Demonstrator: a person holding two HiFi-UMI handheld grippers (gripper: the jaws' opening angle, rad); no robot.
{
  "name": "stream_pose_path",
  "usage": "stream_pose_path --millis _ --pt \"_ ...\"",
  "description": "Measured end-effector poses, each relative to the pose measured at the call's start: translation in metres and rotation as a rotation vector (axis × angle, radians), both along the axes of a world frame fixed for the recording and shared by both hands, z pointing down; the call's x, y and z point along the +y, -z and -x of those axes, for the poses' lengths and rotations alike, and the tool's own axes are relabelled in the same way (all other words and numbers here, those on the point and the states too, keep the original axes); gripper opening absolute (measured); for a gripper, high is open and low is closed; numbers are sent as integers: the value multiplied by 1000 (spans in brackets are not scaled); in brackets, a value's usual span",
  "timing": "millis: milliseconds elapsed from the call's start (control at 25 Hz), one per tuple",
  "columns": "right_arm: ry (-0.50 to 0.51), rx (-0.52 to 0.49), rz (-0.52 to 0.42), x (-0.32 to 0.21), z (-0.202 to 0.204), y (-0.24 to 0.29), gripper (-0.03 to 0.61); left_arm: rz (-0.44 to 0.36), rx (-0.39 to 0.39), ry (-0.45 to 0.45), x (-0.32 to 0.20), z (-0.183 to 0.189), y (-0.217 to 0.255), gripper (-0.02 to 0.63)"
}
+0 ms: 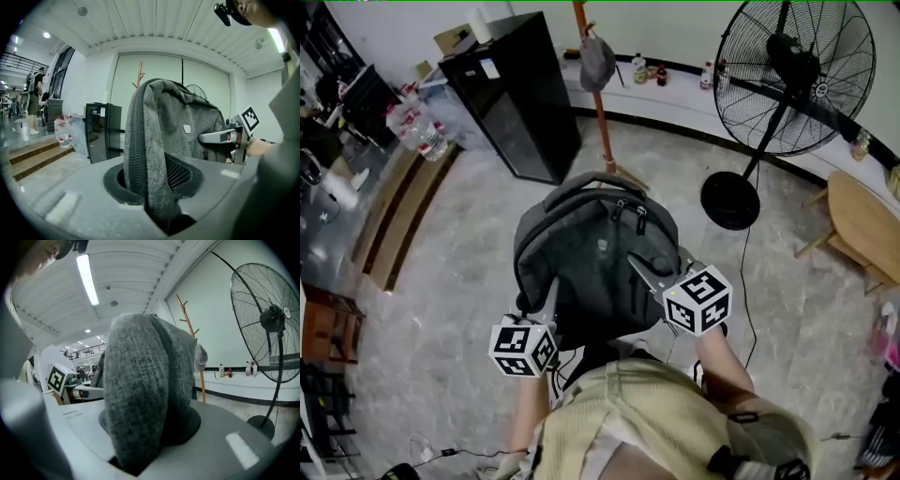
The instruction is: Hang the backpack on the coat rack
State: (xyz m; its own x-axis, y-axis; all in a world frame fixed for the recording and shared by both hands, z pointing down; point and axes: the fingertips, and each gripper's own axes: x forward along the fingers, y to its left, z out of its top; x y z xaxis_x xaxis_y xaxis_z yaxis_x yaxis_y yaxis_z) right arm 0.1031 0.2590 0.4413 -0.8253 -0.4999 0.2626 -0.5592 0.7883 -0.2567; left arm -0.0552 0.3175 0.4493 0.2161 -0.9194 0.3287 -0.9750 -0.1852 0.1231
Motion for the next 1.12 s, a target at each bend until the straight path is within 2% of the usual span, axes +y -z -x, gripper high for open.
stream_pose_path --millis 240,480,680,1120 --pt "13 15 11 -7 12 -2 120 11 15 18 -2 10 -3 116" --pt "-15 27 16 -18 23 0 120 9 22 -2 -20 23 -4 118" --pt "-43 64 8 -34 28 2 120 6 67 -35 -41 29 -8 117" --pt "-61 95 24 -73 72 1 121 13 101 -61 -84 72 -16 120"
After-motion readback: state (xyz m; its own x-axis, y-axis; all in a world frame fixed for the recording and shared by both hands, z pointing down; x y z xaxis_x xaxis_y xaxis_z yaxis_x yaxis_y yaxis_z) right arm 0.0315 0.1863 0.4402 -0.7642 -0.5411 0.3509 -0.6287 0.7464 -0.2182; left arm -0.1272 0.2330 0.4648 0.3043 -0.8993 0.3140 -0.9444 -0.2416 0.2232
